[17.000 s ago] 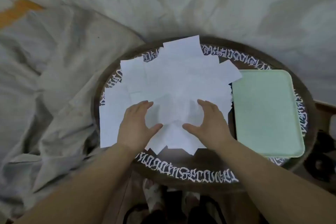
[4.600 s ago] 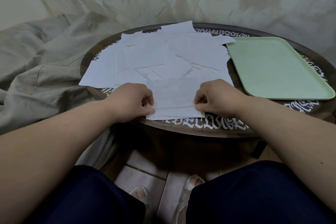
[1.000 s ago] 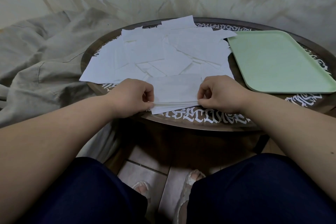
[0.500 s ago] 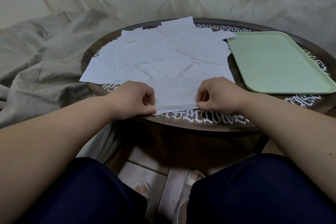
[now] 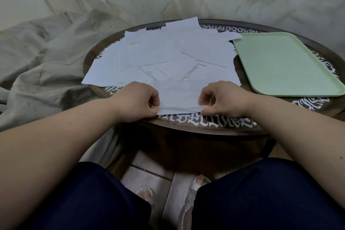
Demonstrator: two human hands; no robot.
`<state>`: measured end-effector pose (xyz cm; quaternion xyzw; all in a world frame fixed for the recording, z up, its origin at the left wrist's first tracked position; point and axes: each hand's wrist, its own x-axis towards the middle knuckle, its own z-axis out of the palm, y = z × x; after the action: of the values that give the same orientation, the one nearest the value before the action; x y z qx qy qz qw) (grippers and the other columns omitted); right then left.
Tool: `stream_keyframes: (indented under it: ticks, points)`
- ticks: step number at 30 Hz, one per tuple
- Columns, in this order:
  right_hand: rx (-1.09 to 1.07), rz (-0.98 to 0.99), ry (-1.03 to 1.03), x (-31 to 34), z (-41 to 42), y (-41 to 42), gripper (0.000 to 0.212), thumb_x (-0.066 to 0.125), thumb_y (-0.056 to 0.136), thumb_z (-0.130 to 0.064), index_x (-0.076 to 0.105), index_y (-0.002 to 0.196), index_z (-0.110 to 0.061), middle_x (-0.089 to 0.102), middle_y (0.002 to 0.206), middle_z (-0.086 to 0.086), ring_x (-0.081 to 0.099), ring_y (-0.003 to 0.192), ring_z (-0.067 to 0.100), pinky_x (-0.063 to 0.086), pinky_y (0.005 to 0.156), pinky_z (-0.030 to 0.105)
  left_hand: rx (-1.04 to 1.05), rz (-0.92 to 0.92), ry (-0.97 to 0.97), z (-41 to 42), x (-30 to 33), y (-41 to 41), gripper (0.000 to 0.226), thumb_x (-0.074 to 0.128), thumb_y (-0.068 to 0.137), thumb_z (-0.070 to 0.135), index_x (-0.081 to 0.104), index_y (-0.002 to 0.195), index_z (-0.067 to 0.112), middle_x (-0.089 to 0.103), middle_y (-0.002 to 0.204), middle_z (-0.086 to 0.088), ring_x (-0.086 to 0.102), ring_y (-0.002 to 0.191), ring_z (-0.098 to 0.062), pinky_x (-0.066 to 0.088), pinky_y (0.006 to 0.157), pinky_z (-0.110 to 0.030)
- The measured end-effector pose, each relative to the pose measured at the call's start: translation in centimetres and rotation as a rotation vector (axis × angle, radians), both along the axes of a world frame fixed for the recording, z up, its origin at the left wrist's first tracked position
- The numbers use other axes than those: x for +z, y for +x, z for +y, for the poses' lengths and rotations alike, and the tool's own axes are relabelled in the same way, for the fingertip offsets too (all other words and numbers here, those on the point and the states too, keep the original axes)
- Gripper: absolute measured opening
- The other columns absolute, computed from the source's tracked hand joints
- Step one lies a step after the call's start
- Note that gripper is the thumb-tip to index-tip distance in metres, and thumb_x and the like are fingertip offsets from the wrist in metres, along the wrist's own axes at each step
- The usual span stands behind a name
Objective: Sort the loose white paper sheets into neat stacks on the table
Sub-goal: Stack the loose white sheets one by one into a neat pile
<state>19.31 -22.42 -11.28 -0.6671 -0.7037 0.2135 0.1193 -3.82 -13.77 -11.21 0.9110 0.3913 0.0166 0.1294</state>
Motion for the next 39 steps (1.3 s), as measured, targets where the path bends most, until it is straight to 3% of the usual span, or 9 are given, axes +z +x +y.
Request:
stream_keyframes:
  ticks: [5,9,14,19,23,27,34,39]
  points:
    - [0.008,-0.009,0.004,-0.1,0.0,-0.1,0.021,0.077,0.074,-0.029,0.064,0.089,-0.021,0.057,0.079,-0.015,0.051,0.068,-0.005,0.036,0.061,0.006,0.087,-0.119,-0.061,0.1,0.2,-0.2,0.011,0.067,0.076,0.018,0.065,0.069,0.026,0.066,0.069,0.010,0.059,0.069,0.000,0.041,0.061,-0.012]
    - [0.014,-0.024,0.025,-0.1,0.0,-0.1,0.009,0.072,0.079,-0.025,0.064,0.084,-0.024,0.062,0.081,-0.011,0.053,0.068,-0.002,0.038,0.062,0.009,0.086,-0.136,-0.076,0.1,0.2,-0.3,0.017,0.067,0.077,0.018,0.062,0.066,0.029,0.066,0.069,0.010,0.059,0.068,0.000,0.041,0.062,-0.013]
    - [-0.065,0.000,0.128,0.0,-0.2,0.1,0.004,0.066,0.082,-0.021,0.069,0.080,-0.019,0.060,0.069,-0.014,0.056,0.068,0.007,0.043,0.066,0.021,0.076,-0.169,-0.041,-0.2,0.6,-0.1,0.019,0.067,0.077,0.018,0.059,0.064,0.030,0.067,0.071,0.010,0.060,0.070,-0.001,0.045,0.066,-0.017]
    - [-0.099,0.026,0.172,0.2,-0.4,0.4,0.002,0.066,0.081,-0.022,0.068,0.081,-0.021,0.055,0.059,-0.009,0.057,0.069,0.014,0.046,0.071,0.027,0.040,-0.101,-0.033,-0.5,0.7,0.0,0.017,0.068,0.076,0.022,0.059,0.065,0.031,0.062,0.064,0.015,0.058,0.070,0.007,0.037,0.058,-0.004]
    - [-0.084,0.017,0.102,0.1,-0.2,0.6,0.006,0.066,0.081,-0.023,0.065,0.077,-0.027,0.054,0.049,-0.015,0.052,0.057,-0.001,0.041,0.060,0.021,0.010,-0.020,-0.047,-0.8,0.5,0.4,0.017,0.075,0.073,0.035,0.060,0.070,0.028,0.057,0.064,0.017,0.055,0.067,0.004,0.041,0.063,-0.015]
    - [-0.070,-0.005,0.059,0.2,-0.4,0.6,0.002,0.068,0.080,-0.025,0.068,0.080,-0.027,0.051,0.059,-0.010,0.048,0.056,0.001,0.033,0.054,0.015,0.010,-0.007,-0.070,-0.7,0.5,0.5,0.024,0.078,0.072,0.037,0.058,0.075,0.027,0.055,0.068,0.015,0.053,0.069,0.001,0.041,0.065,-0.018]
    - [-0.077,0.079,0.067,0.0,-0.5,1.0,0.002,0.072,0.077,-0.024,0.069,0.077,-0.024,0.062,0.070,0.007,0.049,0.058,0.011,0.043,0.062,0.027,0.013,-0.030,-0.068,-0.8,0.8,0.0,0.026,0.080,0.070,0.038,0.056,0.072,0.029,0.058,0.073,0.012,0.059,0.074,-0.007,0.048,0.073,-0.027]
    - [-0.040,0.047,0.050,0.0,-0.3,0.9,0.005,0.072,0.078,-0.025,0.067,0.075,-0.027,0.065,0.081,0.006,0.053,0.064,0.011,0.047,0.070,0.030,0.006,-0.037,-0.080,-0.9,0.8,0.2,0.023,0.080,0.069,0.038,0.059,0.072,0.027,0.060,0.072,0.010,0.058,0.072,-0.005,0.046,0.070,-0.023]
